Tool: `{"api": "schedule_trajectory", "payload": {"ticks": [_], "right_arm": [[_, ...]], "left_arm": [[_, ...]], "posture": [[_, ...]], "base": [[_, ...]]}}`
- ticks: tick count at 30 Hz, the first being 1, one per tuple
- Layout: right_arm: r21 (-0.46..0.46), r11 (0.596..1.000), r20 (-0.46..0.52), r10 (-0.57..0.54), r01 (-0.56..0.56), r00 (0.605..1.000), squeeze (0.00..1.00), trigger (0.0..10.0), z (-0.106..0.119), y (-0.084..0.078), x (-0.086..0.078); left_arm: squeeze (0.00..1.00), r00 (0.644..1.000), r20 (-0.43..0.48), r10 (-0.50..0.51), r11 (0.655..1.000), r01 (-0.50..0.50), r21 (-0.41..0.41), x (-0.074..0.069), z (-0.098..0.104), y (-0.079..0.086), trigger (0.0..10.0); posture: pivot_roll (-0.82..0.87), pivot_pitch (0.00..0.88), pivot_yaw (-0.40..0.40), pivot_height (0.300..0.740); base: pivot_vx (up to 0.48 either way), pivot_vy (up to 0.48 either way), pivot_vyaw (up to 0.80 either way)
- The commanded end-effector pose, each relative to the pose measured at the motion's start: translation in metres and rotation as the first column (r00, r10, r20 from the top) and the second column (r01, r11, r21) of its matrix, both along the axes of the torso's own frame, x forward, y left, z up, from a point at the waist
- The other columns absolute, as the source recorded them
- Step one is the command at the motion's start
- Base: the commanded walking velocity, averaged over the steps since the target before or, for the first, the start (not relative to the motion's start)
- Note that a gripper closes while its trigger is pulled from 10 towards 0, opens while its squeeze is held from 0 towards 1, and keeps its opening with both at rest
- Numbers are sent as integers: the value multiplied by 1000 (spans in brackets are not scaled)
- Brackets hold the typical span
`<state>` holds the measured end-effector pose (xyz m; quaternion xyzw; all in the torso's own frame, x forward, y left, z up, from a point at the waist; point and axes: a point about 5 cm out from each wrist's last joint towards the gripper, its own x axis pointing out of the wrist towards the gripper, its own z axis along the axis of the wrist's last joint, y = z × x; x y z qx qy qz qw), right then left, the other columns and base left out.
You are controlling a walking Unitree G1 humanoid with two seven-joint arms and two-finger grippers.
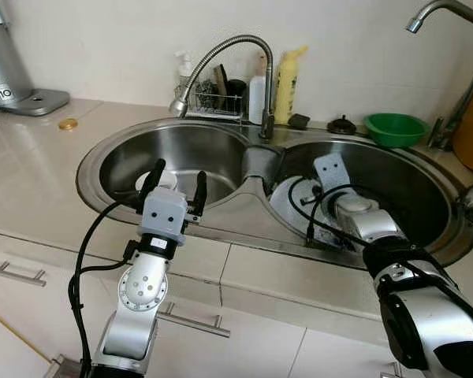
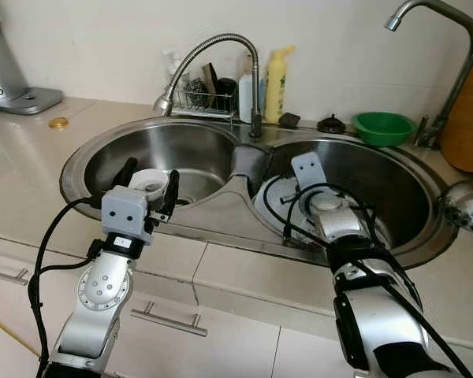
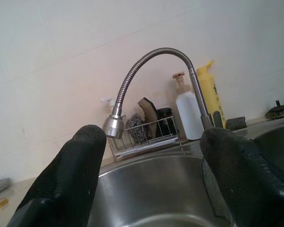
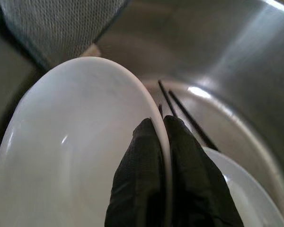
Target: Kitchen organization
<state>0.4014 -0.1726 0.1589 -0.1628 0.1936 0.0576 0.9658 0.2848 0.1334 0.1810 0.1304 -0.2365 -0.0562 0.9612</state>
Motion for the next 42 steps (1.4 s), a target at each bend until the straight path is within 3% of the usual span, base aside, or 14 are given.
{"api": "schedule_trajectory", "payload": {"ticks": [1,10,11,12,22,26,33,37,38,39,41,42], "right_arm": [[-45,999,-10,20,-21,1000,0,10000,2,-2,1],[-117,989,-115,75,-89,991,0,10000,-22,-9,-8],[-122,988,-125,78,-94,989,404,10000,-26,-10,-9],[-114,989,-125,78,-93,989,1000,10000,-27,-10,-10],[-49,997,-60,49,-52,997,1000,10000,-20,-11,-7],[21,999,84,-42,40,996,1000,10000,3,-17,1],[52,995,176,-95,87,980,1000,10000,19,-22,5],[206,974,292,-155,96,944,1000,10000,35,-17,5],[206,974,292,-155,96,944,1000,10000,35,-17,5],[294,951,332,-197,97,923,1000,10000,42,-17,5],[362,927,365,-238,99,900,1000,10000,48,-17,4],[405,911,397,-254,80,882,537,10000,52,-16,2]], "left_arm": [[0,1000,8,-7,1000,7,12,0,2,-1,10000],[0,1000,0,-10,1000,10,12,0,1,-2,10000],[0,1000,-1,-10,1000,10,13,0,1,-2,10000],[0,1000,-2,-11,1000,11,13,0,1,-2,10000],[0,1000,-6,-17,1000,17,12,0,0,-3,10000],[0,1000,-10,-18,1000,18,4,-1,-1,-3,10000],[0,1000,-15,-20,1000,20,1,-2,-1,-2,10000],[0,1000,-18,-24,1000,24,1,-2,-2,-2,10000],[0,1000,-18,-24,1000,24,1,-2,-2,-2,10000],[0,1000,-19,-25,1000,25,0,-2,-2,-2,10000],[0,999,-20,-26,1000,26,-2,-2,-2,-1,10000],[0,999,-21,-27,1000,27,-4,-3,-2,-1,10000]], "posture": [[-9,0,0,740],[-13,0,2,740],[-13,0,3,740],[-14,0,3,740],[-18,0,7,740],[-14,0,4,740],[-14,0,6,740],[-16,0,8,740],[-16,0,8,740],[-16,0,9,740],[-15,0,10,740],[-15,0,10,740]], "base": [[0,0,0],[0,0,0],[0,0,0],[0,0,0],[0,0,0],[0,0,0],[0,0,0],[0,0,0],[0,0,0],[0,0,0],[0,0,0],[0,0,0]]}}
